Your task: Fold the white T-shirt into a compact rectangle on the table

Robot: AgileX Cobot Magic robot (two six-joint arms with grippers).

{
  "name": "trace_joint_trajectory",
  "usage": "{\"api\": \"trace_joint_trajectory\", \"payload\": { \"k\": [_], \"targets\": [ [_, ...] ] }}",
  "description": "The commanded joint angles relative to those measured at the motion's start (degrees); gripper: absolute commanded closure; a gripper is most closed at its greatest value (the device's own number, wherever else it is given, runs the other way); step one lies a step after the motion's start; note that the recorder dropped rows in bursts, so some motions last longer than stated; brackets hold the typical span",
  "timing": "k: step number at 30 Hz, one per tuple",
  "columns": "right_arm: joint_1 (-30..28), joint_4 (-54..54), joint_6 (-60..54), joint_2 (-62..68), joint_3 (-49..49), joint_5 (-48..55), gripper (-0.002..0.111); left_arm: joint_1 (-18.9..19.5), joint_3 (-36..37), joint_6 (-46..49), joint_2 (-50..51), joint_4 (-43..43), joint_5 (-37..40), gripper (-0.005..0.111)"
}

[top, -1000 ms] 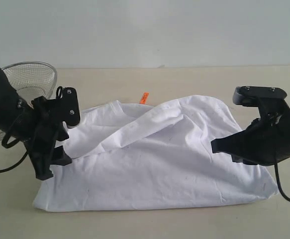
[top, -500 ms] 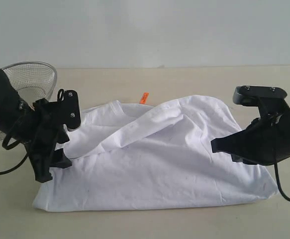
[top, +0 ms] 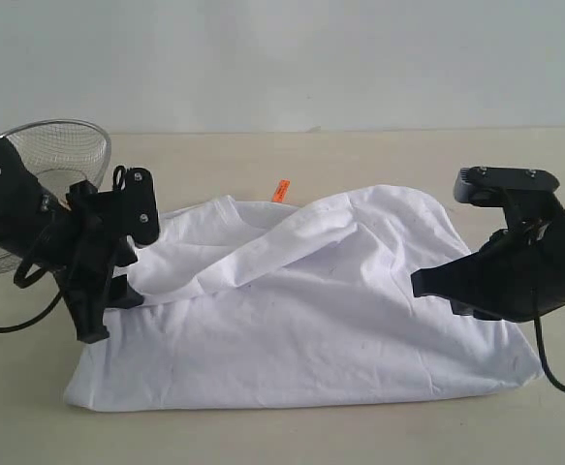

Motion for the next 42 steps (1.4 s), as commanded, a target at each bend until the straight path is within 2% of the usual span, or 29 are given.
{"api": "trace_joint_trajectory", "payload": {
  "k": [1, 9, 13, 19, 25, 30, 35, 42],
  "targets": [
    [0.1, 0.0, -0.4, -0.4, 0.1, -0.3, 0.109, -0.2, -0.2, 1.1, 0.1, -0.5, -0.5, 0.070],
    [0.1, 0.0, -0.4, -0.4, 0.1, -0.4, 0.109, -0.2, -0.2, 1.1, 0.3, -0.5, 1.5, 0.102],
    [0.1, 0.0, -0.4, -0.4, 0.1, -1.2, 0.109, -0.2, -0.2, 0.8, 0.4, -0.9, 0.3, 0.102],
    [0.1, 0.1, -0.4, -0.4, 0.1, -3.0, 0.109, -0.2, -1.6, -1.3, -0.2, -0.9, -5.4, 0.102],
    [0.1, 0.1, -0.4, -0.4, 0.1, -3.5, 0.109, -0.1, -7.6, -1.3, 0.1, -0.9, -8.4, 0.102],
    [0.1, 0.2, -0.4, -0.4, 0.1, -3.7, 0.109, 0.3, -13.3, -1.2, 2.5, -0.1, -8.0, 0.102],
    [0.1, 0.2, -0.4, -0.4, 0.1, -4.5, 0.109, 2.0, -16.9, -2.4, 6.6, -0.1, -7.6, 0.102],
    [0.1, 0.2, -0.4, -0.4, 0.1, -6.2, 0.109, 6.1, -17.2, -3.7, 7.5, 0.9, -6.0, 0.102]
  ]
}}
